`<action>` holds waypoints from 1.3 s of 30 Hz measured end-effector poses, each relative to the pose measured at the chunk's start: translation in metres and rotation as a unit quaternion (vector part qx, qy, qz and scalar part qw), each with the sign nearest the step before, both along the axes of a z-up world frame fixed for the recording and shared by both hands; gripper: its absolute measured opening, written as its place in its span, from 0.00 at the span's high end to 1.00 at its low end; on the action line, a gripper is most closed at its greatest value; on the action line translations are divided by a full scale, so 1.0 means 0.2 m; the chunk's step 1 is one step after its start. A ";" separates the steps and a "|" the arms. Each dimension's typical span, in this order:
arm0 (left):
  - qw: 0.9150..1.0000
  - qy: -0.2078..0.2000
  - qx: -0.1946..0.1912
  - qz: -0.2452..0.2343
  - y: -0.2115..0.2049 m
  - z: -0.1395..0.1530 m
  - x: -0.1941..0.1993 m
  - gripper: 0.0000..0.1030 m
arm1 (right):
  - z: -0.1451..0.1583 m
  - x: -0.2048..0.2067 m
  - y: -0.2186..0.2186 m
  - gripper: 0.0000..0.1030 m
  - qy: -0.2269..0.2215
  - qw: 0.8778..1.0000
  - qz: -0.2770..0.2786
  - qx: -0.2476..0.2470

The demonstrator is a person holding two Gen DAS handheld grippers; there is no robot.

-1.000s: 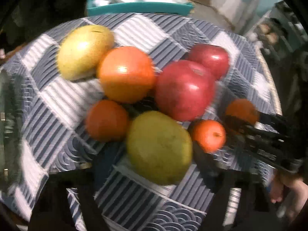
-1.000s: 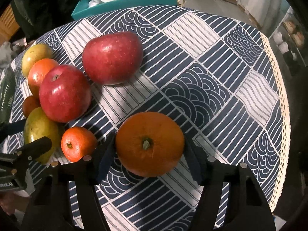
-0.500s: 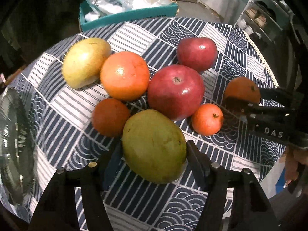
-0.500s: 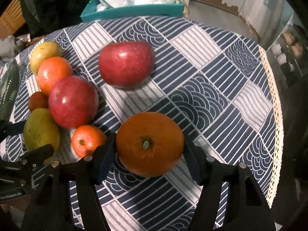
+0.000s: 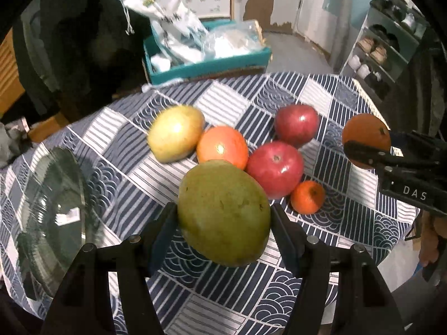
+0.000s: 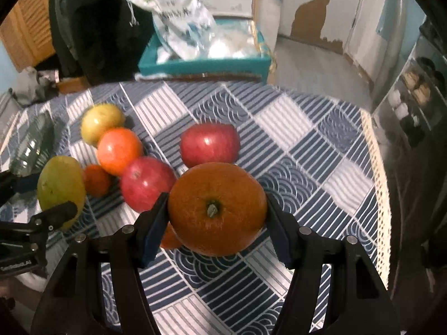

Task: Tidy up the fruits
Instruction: 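Lift the mango with the left gripper while the right gripper carries the orange toward the glass bowl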

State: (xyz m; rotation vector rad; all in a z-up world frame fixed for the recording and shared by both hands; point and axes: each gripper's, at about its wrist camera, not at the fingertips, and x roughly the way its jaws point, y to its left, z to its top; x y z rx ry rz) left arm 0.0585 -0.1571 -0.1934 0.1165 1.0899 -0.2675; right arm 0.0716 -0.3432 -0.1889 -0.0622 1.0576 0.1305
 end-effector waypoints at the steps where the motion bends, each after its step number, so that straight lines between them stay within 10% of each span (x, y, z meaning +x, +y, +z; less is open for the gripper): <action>1: 1.000 -0.007 0.000 0.000 0.01 0.03 0.00 0.34 | 0.03 -0.01 0.01 0.36 -0.009 1.000 0.001 -0.001; 39: 0.989 -0.128 -0.030 0.067 0.54 0.60 -0.15 0.34 | 0.68 -0.13 0.44 0.35 -0.176 0.979 0.084 0.058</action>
